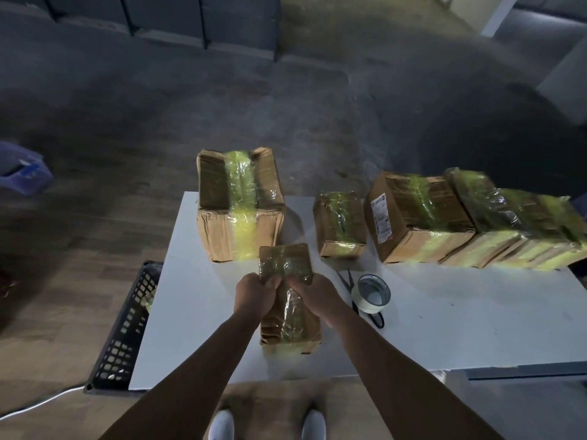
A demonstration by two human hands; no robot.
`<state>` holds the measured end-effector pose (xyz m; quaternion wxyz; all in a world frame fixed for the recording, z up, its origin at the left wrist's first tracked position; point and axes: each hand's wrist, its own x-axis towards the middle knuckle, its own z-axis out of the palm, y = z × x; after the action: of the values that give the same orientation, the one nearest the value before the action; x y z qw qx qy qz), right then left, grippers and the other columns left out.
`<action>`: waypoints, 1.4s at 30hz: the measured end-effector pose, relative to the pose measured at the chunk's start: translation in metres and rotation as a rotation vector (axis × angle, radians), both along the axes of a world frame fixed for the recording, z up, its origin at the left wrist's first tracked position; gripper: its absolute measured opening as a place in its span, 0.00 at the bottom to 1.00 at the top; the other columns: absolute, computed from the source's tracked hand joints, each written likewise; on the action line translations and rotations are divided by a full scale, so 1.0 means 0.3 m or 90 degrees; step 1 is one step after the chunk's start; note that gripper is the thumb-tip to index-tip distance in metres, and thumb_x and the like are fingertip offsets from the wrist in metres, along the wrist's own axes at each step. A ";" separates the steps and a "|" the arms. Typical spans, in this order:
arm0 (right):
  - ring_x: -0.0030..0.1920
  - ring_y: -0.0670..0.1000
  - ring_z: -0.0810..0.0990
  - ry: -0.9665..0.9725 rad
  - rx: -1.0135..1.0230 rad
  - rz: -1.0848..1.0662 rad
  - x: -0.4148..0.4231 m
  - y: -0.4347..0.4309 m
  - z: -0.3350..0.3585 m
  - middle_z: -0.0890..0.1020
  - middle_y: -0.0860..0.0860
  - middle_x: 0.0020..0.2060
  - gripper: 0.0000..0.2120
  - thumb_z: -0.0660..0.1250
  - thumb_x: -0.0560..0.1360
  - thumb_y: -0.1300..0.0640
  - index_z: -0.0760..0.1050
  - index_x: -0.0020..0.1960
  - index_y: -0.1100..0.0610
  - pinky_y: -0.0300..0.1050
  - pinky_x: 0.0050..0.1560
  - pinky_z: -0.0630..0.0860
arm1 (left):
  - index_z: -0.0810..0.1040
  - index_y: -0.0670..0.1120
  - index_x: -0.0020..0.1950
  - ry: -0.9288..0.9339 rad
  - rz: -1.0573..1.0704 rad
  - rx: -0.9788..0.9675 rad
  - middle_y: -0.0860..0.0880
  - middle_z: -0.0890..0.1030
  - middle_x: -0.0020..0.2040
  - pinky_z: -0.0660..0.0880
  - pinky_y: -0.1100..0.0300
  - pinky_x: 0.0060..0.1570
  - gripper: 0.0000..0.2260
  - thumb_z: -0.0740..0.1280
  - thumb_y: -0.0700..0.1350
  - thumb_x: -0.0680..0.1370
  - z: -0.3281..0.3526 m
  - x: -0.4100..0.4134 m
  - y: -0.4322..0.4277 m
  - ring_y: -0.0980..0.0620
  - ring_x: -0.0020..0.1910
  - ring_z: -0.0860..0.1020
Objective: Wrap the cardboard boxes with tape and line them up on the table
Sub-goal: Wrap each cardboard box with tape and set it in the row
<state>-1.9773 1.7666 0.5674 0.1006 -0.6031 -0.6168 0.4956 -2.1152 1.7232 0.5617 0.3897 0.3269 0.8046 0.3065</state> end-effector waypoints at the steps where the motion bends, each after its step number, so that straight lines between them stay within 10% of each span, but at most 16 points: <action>1: 0.27 0.47 0.72 -0.004 -0.001 0.003 0.010 0.000 -0.004 0.73 0.49 0.28 0.24 0.62 0.75 0.35 0.74 0.39 0.56 0.42 0.33 0.69 | 0.76 0.39 0.44 -0.001 0.007 -0.005 0.48 0.76 0.36 0.66 0.60 0.31 0.14 0.68 0.51 0.78 -0.001 0.011 0.004 0.50 0.36 0.76; 13: 0.37 0.51 0.78 -0.011 -0.002 -0.105 -0.043 0.055 -0.026 0.79 0.55 0.43 0.28 0.67 0.73 0.41 0.71 0.60 0.64 0.44 0.35 0.72 | 0.69 0.47 0.28 0.081 -0.094 -0.052 0.53 0.72 0.24 0.67 0.62 0.29 0.25 0.62 0.65 0.76 0.000 0.007 0.084 0.56 0.25 0.73; 21: 0.40 0.53 0.77 -0.200 0.175 -0.132 -0.046 0.061 -0.036 0.77 0.53 0.38 0.25 0.49 0.82 0.42 0.76 0.49 0.60 0.44 0.36 0.67 | 0.77 0.39 0.51 0.010 -0.041 -0.110 0.44 0.80 0.43 0.80 0.48 0.52 0.23 0.57 0.59 0.81 0.015 -0.009 0.121 0.44 0.45 0.81; 28: 0.44 0.58 0.77 -0.112 0.135 -0.102 0.047 0.156 -0.021 0.78 0.58 0.43 0.25 0.49 0.83 0.44 0.77 0.52 0.62 0.46 0.41 0.69 | 0.76 0.47 0.35 0.063 -0.053 0.058 0.47 0.82 0.38 0.70 0.65 0.34 0.19 0.56 0.51 0.83 0.052 0.082 0.019 0.54 0.33 0.77; 35: 0.57 0.61 0.76 -0.327 0.280 -0.016 0.077 0.213 0.005 0.75 0.61 0.58 0.18 0.51 0.83 0.50 0.71 0.64 0.59 0.51 0.53 0.73 | 0.69 0.47 0.73 0.255 -0.261 0.186 0.48 0.73 0.69 0.70 0.55 0.62 0.19 0.60 0.45 0.82 -0.009 0.133 -0.038 0.47 0.67 0.69; 42: 0.49 0.56 0.80 -0.165 0.104 0.031 0.149 0.213 0.045 0.80 0.53 0.46 0.29 0.53 0.77 0.33 0.75 0.56 0.57 0.42 0.45 0.69 | 0.80 0.46 0.56 0.135 -0.100 0.261 0.49 0.77 0.58 0.75 0.65 0.49 0.08 0.68 0.44 0.78 -0.028 0.172 0.021 0.48 0.57 0.74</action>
<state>-1.9327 1.8305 0.5808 0.0566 -0.6372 -0.6770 0.3640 -2.0638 1.7294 0.5534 0.2513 0.4913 0.7341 0.3958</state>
